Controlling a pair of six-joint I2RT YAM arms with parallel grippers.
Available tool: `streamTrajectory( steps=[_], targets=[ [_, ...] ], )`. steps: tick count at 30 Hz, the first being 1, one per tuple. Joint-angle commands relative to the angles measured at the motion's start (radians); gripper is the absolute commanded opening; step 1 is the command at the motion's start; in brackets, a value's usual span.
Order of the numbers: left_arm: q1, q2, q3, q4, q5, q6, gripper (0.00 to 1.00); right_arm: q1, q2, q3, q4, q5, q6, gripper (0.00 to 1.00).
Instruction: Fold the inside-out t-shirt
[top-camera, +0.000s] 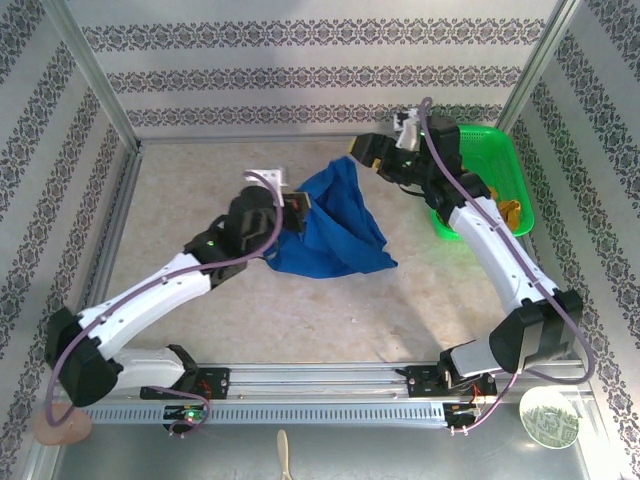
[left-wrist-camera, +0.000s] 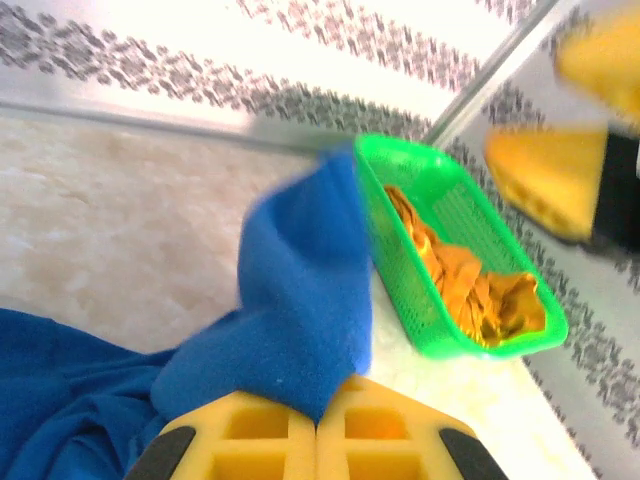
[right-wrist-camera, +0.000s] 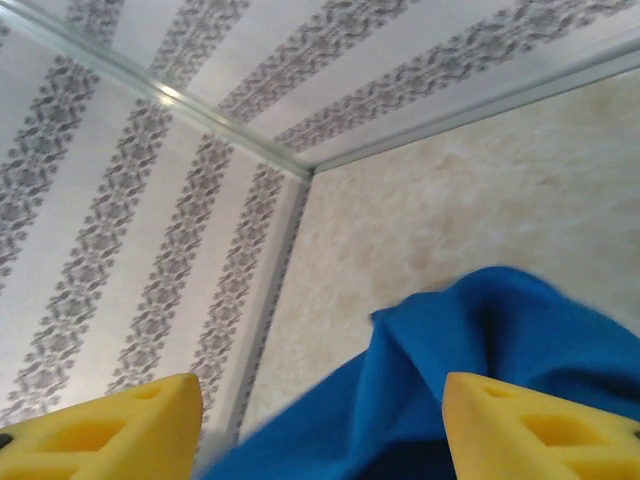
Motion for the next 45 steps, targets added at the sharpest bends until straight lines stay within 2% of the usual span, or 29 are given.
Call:
streamTrajectory(
  steps=[1,7,11,19,26,34,37,39,42,45],
  targets=[
    [0.083,-0.061,-0.042,-0.081,0.088,-0.058,0.00,-0.039,-0.140,-0.134,-0.028,-0.011,-0.087,0.69],
    [0.193,-0.152,-0.118,-0.156,0.163,-0.029,0.00,-0.028,-0.375,-0.553,-0.083,0.066,-0.166,0.77],
    [0.230,-0.225,-0.181,-0.211,0.187,-0.019,0.00,-0.026,-0.402,-0.678,-0.128,0.145,-0.189,0.78],
    [0.239,-0.399,-0.381,-0.257,0.169,-0.074,0.00,0.007,-0.271,-0.669,-0.188,0.273,-0.274,0.79],
    [0.239,-0.462,-0.474,-0.250,0.152,-0.115,0.00,0.017,-0.141,-0.626,-0.157,0.274,-0.305,0.78],
    [0.241,-0.463,-0.486,-0.250,0.153,-0.112,0.00,0.023,-0.019,-0.576,-0.105,0.263,-0.307,0.68],
    [0.244,-0.463,-0.487,-0.256,0.151,-0.108,0.00,0.022,0.038,-0.557,-0.091,0.265,-0.316,0.59],
    [0.246,-0.465,-0.487,-0.260,0.152,-0.108,0.00,0.021,0.073,-0.544,-0.093,0.256,-0.326,0.45],
    [0.256,-0.474,-0.479,-0.274,0.147,-0.110,0.00,0.012,0.072,-0.528,-0.113,0.233,-0.336,0.00],
    [0.307,-0.465,-0.433,-0.279,0.144,-0.121,0.00,-0.017,-0.029,-0.489,-0.132,0.216,-0.310,0.00]
  ],
)
